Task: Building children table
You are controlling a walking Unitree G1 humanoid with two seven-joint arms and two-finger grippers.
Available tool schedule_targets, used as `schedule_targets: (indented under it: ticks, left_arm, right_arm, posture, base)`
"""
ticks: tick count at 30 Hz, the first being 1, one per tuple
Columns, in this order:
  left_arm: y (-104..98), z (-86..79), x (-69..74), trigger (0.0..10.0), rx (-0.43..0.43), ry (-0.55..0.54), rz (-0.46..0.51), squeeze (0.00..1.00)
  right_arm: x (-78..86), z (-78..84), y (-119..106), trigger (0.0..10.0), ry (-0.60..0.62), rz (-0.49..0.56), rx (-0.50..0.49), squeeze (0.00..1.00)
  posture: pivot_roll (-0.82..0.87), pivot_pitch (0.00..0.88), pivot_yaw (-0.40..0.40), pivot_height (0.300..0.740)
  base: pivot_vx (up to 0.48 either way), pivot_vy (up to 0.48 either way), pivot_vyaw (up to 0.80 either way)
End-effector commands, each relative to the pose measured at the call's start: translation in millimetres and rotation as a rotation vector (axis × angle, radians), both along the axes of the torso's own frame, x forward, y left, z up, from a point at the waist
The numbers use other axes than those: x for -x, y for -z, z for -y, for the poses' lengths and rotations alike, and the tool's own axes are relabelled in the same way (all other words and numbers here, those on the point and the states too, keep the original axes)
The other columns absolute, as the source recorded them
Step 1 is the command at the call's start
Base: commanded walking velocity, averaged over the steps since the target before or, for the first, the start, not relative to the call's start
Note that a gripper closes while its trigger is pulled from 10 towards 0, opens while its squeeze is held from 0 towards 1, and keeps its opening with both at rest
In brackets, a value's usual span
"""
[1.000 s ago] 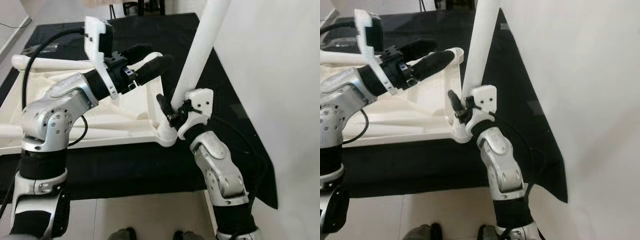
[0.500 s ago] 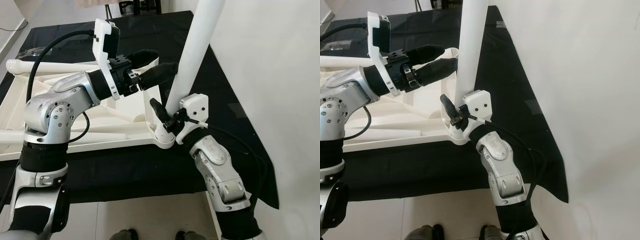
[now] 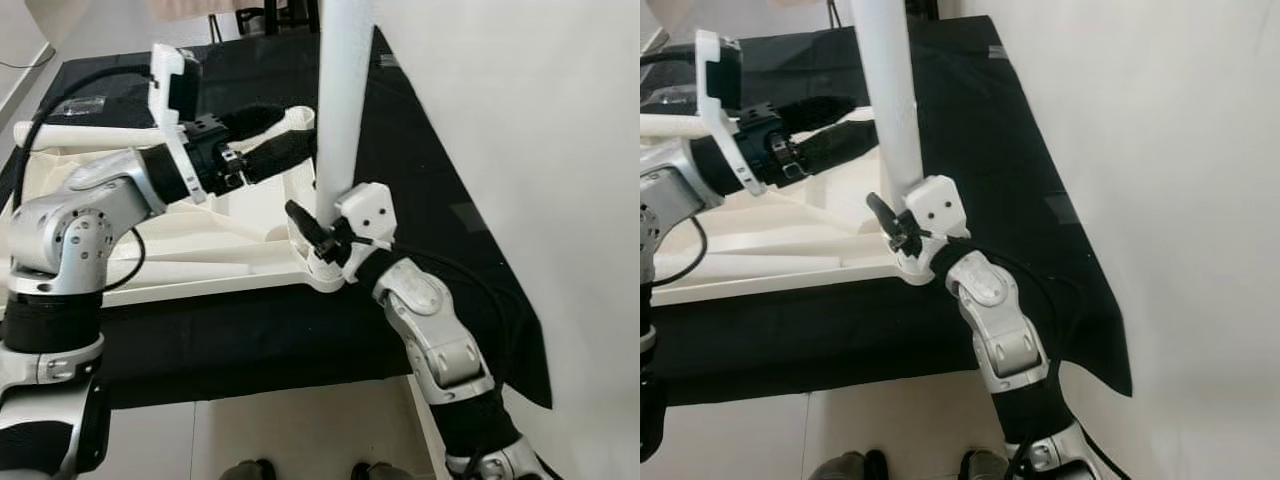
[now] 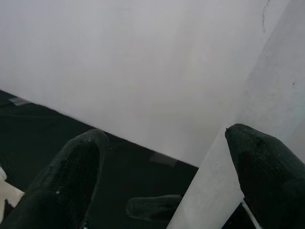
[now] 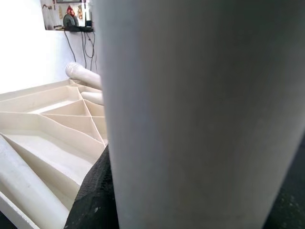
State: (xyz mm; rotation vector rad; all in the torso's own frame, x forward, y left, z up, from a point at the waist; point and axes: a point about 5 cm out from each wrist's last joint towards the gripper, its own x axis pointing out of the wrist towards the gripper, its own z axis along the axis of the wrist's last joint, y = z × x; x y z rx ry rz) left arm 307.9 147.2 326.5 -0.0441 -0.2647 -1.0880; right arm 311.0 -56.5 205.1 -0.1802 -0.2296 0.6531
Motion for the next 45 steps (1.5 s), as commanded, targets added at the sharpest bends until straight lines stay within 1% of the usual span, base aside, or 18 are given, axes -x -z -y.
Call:
schedule_targets:
  ticks: [1,9,13,15,16,20,23,25,26,30,31,32,35,37,38,42,44,45]
  left_arm:
    - [-2,23.0,12.3,10.0,-0.047,0.173,0.05,0.0]
    - [-9,18.7,13.9,10.0,-0.018,0.182,0.072,0.0]
    - [-13,11.7,14.5,10.0,0.0,0.18,0.088,0.0]
    - [-17,1.8,16.0,10.0,0.015,0.181,0.107,0.0]
    - [-17,1.8,16.0,10.0,0.015,0.181,0.107,0.0]
    - [-24,-9.9,20.1,10.0,0.045,0.193,0.134,0.0]
    - [-40,-37.3,25.2,10.0,0.116,0.151,0.181,0.0]
    - [-40,-37.3,25.2,10.0,0.116,0.151,0.181,0.0]
    - [-41,-43.9,26.5,10.0,0.127,0.138,0.185,0.0]
    - [-38,-42.5,27.4,10.0,0.114,0.145,0.177,0.0]
    - [-29,-32.9,24.5,10.0,0.07,0.15,0.159,0.0]
    - [-29,-32.9,24.5,10.0,0.07,0.15,0.159,0.0]
    - [-22,-18.9,16.8,10.0,0.016,0.173,0.141,0.0]
    - [-22,-18.9,16.8,10.0,0.016,0.173,0.141,0.0]
    - [-22,-9.6,8.8,10.0,-0.003,0.199,0.135,0.0]
    - [-22,-5.5,5.5,10.0,-0.008,0.212,0.133,0.0]
    - [-25,5.5,-5.3,10.0,-0.02,0.209,0.141,0.0]
    - [-28,13.6,-15.3,10.0,-0.023,0.166,0.153,0.0]
  right_arm:
    - [5.9,-30.3,35,10.0,-0.111,-0.148,0.123,0.0]
    - [6.4,-33.4,38,10.0,-0.125,-0.163,0.118,0.0]
    - [3.9,-32.1,39,10.0,-0.115,-0.172,0.116,0.0]
    - [2.1,-30.9,41,10.0,-0.105,-0.181,0.112,0.0]
    - [2.1,-30.9,41,10.0,-0.105,-0.181,0.112,0.0]
    - [2.0,-30.8,41,10.0,-0.106,-0.185,0.111,0.0]
    - [1.8,-31.9,42,10.0,-0.109,-0.19,0.111,0.0]
    - [1.8,-31.9,42,10.0,-0.109,-0.19,0.111,0.0]
    - [1.9,-32.4,42,10.0,-0.111,-0.191,0.111,0.0]
    - [2.0,-32.9,43,10.0,-0.114,-0.191,0.111,0.0]
    - [2.0,-35.2,41,10.0,-0.123,-0.186,0.11,0.0]
    - [2.0,-35.2,41,10.0,-0.123,-0.186,0.11,0.0]
    - [2.5,-38.4,37,10.0,-0.136,-0.173,0.112,0.0]
    - [2.5,-38.4,37,10.0,-0.136,-0.173,0.112,0.0]
    - [2.7,-40.5,36,10.0,-0.147,-0.165,0.119,0.0]
    - [2.6,-41.2,36,10.0,-0.15,-0.163,0.123,0.0]
    - [1.6,-43.1,35,10.0,-0.153,-0.159,0.128,0.0]
    - [1.1,-44.5,33,10.0,-0.153,-0.157,0.129,0.0]
  posture:
    - [0.06,0.161,0.03,0.74]
    - [0.06,0.154,0.026,0.74]
    - [0.06,0.15,0.025,0.74]
    - [0.06,0.146,0.025,0.74]
    - [0.06,0.146,0.025,0.74]
    - [0.06,0.143,0.024,0.74]
    - [0.06,0.143,0.024,0.74]
    - [0.06,0.143,0.024,0.74]
    - [0.06,0.14,0.022,0.74]
    - [0.06,0.14,0.022,0.74]
    - [0.06,0.142,0.023,0.74]
    - [0.06,0.142,0.023,0.74]
    - [0.06,0.142,0.021,0.74]
    - [0.06,0.142,0.021,0.74]
    - [0.05,0.138,0.024,0.74]
    - [0.05,0.138,0.024,0.74]
    - [0.05,0.136,0.027,0.74]
    - [0.05,0.135,0.028,0.74]
  base:
    - [0.0,0.0,0.0]
    - [0.0,0.0,0.0]
    - [0.0,0.0,0.0]
    - [0.0,0.0,0.0]
    - [0.0,0.0,0.0]
    - [0.0,0.0,0.0]
    - [0.0,0.0,0.0]
    - [0.0,0.0,0.0]
    - [0.0,0.0,0.0]
    - [0.0,0.0,0.0]
    - [0.0,0.0,0.0]
    - [0.0,0.0,0.0]
    - [0.0,0.0,0.0]
    - [0.0,0.0,0.0]
    - [0.0,0.0,0.0]
    - [0.0,0.0,0.0]
    - [0.0,0.0,0.0]
    - [0.0,0.0,0.0]
